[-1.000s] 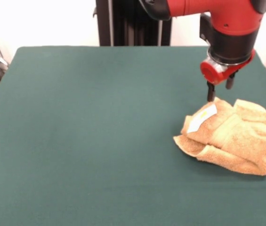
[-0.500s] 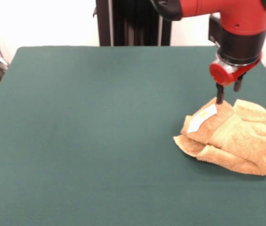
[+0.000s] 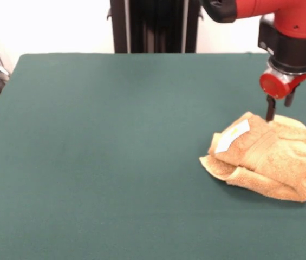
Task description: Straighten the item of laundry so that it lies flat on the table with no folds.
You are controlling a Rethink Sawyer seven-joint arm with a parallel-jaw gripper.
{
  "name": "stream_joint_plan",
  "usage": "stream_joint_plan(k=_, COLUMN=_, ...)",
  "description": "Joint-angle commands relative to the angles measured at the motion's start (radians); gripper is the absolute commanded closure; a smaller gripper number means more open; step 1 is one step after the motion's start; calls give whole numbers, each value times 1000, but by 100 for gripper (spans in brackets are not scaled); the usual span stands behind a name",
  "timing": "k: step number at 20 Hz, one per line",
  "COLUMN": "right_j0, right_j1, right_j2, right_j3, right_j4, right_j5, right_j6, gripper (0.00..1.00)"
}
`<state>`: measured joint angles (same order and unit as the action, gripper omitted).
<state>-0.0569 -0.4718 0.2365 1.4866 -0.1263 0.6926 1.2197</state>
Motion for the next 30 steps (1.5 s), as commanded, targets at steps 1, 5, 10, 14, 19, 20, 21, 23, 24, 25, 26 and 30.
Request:
stream_joint_plan(k=1, right_j0=31, right_j1=60, right_j2=-9, right_j3=74, right_j4=26, right_j5=-57, right_j6=257, gripper=0)
stream_joint_plan(k=5, right_j0=26, right_j1=70, right_j2=-9, right_j3=72, right_j4=29, right_j5=-61, right_j6=246, gripper=0)
stream_joint_plan(k=10, right_j0=18, right_j1=55, right_j2=-13, right_j3=103, right_j4=29, right_j5=-70, right_j6=238, gripper=0)
stream_joint_plan(k=14, right_j0=10, right_j1=57, right_j2=-6, right_j3=106, right_j4=32, right_j5=-74, right_j6=222, gripper=0)
stream_joint_plan(k=19, right_j0=-15, right_j1=64, right_j2=22, right_j3=129, right_j4=38, right_j5=-115, right_j6=205, gripper=0)
stream_joint_plan(k=20, right_j0=-18, right_j1=65, right_j2=27, right_j3=132, right_j4=39, right_j5=-122, right_j6=204, gripper=0)
stream_joint_plan(k=21, right_j0=-22, right_j1=68, right_j2=31, right_j3=136, right_j4=37, right_j5=-134, right_j6=202, gripper=0)
stream_joint_plan(k=23, right_j0=-25, right_j1=77, right_j2=39, right_j3=137, right_j4=38, right_j5=-151, right_j6=198, gripper=0)
stream_joint_plan(k=24, right_j0=-28, right_j1=79, right_j2=42, right_j3=139, right_j4=38, right_j5=-159, right_j6=196, gripper=0)
stream_joint_plan(k=25, right_j0=-31, right_j1=82, right_j2=46, right_j3=141, right_j4=38, right_j5=-167, right_j6=194, gripper=0)
stream_joint_plan(k=26, right_j0=-34, right_j1=85, right_j2=50, right_j3=143, right_j4=38, right_j5=-176, right_j6=192, gripper=0)
stream_joint_plan(k=30, right_j0=-25, right_j1=123, right_j2=43, right_j3=115, right_j4=34, right_j5=-183, right_j6=191, gripper=0)
